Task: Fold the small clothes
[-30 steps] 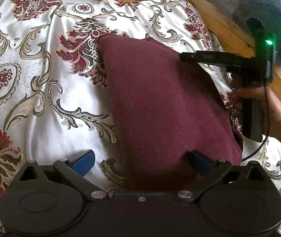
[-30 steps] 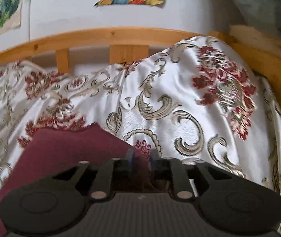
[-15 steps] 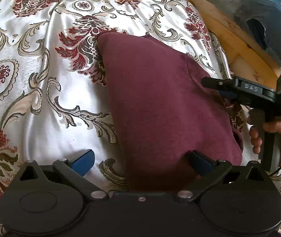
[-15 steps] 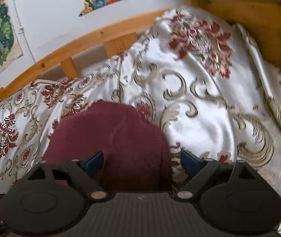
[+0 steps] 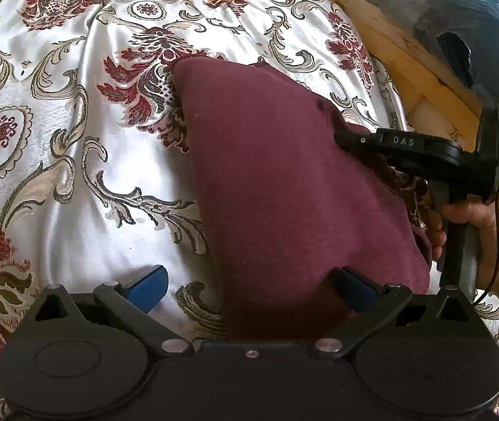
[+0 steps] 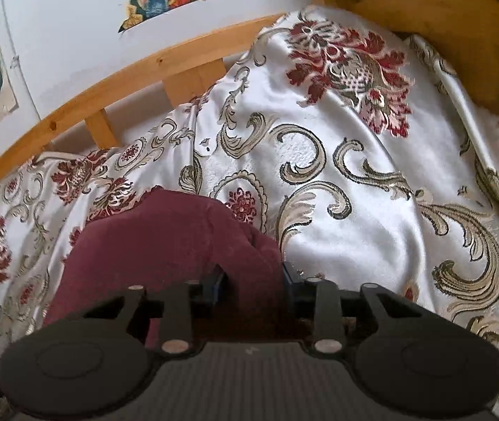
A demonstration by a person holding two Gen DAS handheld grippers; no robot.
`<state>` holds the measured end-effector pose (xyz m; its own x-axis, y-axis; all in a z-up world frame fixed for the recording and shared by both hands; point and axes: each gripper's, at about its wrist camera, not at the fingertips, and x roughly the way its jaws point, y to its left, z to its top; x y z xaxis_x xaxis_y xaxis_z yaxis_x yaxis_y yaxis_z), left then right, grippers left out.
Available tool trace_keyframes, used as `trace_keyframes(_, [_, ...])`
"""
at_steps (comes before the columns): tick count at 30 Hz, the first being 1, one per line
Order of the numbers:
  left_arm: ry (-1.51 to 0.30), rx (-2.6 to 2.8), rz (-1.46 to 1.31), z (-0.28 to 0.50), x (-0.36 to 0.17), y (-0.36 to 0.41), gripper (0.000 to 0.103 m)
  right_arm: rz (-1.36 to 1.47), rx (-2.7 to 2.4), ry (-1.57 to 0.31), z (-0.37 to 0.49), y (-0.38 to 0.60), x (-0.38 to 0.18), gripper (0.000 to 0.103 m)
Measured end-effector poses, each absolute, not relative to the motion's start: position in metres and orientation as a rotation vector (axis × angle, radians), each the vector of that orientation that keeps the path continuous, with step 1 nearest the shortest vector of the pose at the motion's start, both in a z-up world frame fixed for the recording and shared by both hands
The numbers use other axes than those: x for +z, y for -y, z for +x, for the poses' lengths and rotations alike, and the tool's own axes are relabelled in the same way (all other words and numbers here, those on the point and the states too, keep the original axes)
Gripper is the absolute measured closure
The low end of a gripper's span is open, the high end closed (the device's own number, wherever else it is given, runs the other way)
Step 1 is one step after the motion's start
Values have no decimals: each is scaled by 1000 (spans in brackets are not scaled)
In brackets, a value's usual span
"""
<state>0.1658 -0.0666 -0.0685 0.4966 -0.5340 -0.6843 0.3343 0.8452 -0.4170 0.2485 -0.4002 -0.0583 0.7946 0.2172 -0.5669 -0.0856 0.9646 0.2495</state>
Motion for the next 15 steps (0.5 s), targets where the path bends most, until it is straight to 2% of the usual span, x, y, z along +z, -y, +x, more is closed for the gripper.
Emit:
trace_keyframes(2, [-909,-531,-242,166,-69,67,1,129,148,-603,242,388,-55,78])
trace_keyframes(4, [-909,-531,-242,166,-69,67,1,8,147,-571,235,371,-52,80])
trace_keyframes(9, [-908,-530,-242,165,-69,67,0,-163,149,-519,223,347,-46,80])
trace_keyframes(15, [-908,-530,-242,165,-69,67,1,-103,143,-540,224,356,-46,80])
